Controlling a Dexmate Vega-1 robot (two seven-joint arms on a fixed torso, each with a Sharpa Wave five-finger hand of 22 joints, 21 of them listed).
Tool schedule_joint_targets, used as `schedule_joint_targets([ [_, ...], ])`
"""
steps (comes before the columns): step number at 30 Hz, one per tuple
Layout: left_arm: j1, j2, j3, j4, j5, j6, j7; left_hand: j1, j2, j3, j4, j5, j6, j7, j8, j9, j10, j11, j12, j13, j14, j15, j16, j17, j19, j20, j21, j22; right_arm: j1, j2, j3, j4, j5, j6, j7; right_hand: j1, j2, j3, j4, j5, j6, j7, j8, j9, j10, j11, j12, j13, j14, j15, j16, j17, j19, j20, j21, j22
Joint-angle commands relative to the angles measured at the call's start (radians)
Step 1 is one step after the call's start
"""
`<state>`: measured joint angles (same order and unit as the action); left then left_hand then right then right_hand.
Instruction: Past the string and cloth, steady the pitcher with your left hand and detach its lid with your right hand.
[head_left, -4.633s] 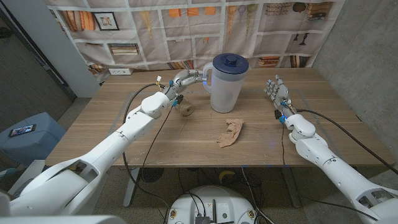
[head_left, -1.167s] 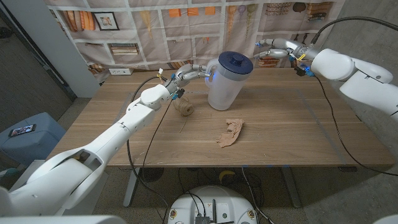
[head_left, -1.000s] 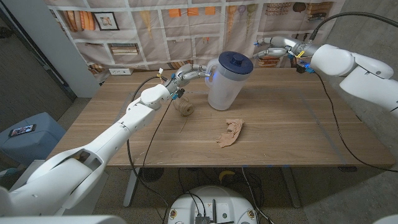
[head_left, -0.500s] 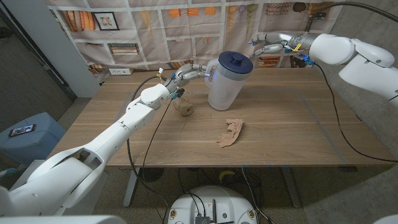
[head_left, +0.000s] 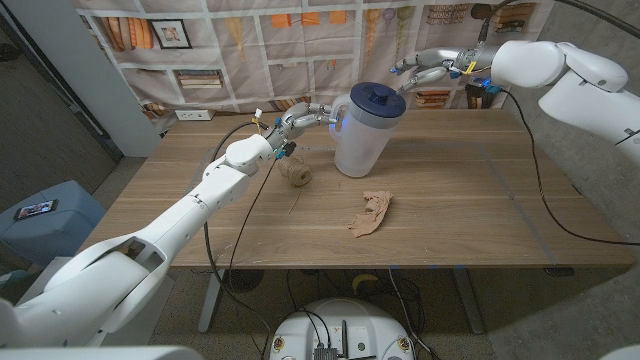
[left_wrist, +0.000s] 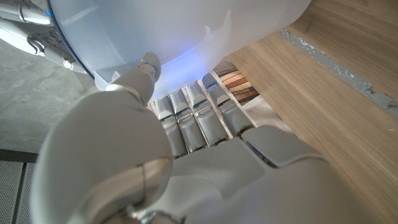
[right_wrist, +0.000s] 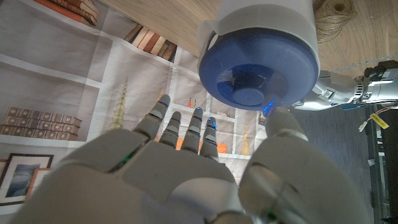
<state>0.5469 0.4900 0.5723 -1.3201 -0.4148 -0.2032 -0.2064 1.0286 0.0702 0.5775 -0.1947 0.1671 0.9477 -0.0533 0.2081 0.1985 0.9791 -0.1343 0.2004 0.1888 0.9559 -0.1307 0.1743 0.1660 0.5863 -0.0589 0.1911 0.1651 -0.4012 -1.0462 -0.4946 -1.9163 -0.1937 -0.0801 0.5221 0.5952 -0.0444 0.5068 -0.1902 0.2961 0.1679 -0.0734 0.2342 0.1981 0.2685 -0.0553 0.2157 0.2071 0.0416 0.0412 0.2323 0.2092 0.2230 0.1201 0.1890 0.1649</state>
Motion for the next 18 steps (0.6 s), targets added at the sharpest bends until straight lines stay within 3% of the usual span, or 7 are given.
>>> schedule_joint_targets([
  [1,-0.012,-0.006,0.005,0.013,-0.001,0.000,-0.012,0.015,0.043,0.020,0.020,0.006,0.064,0.034,0.006,0.002,0.046,-0.029,0.004,0.002,0.023,-0.098,0.006,0.002,0.008,-0.142,0.001,0.004,0.070,0.048,-0.040,0.033,-0.048,0.036,0.070,0.016,-0.004,0.005,0.003,0.007,0.015,-0.008,0.011,0.002,0.017,-0.001,0.011,0.005,0.018,-0.003,0.008,0.004,0.006,0.002,0.003,0.004],
  [18,-0.008,-0.005,0.003,0.008,-0.003,0.001,-0.011,0.012,0.043,0.020,0.020,0.006,0.063,0.031,0.005,0.003,0.053,-0.031,0.005,0.003,0.026,-0.098,0.005,0.001,0.009,-0.143,0.001,0.004,0.097,0.075,-0.059,0.039,-0.091,0.061,0.097,0.056,-0.013,0.009,0.010,0.009,0.062,-0.024,0.031,0.005,0.072,-0.021,0.023,0.009,0.050,-0.024,0.022,0.009,0.020,0.004,0.004,0.004],
])
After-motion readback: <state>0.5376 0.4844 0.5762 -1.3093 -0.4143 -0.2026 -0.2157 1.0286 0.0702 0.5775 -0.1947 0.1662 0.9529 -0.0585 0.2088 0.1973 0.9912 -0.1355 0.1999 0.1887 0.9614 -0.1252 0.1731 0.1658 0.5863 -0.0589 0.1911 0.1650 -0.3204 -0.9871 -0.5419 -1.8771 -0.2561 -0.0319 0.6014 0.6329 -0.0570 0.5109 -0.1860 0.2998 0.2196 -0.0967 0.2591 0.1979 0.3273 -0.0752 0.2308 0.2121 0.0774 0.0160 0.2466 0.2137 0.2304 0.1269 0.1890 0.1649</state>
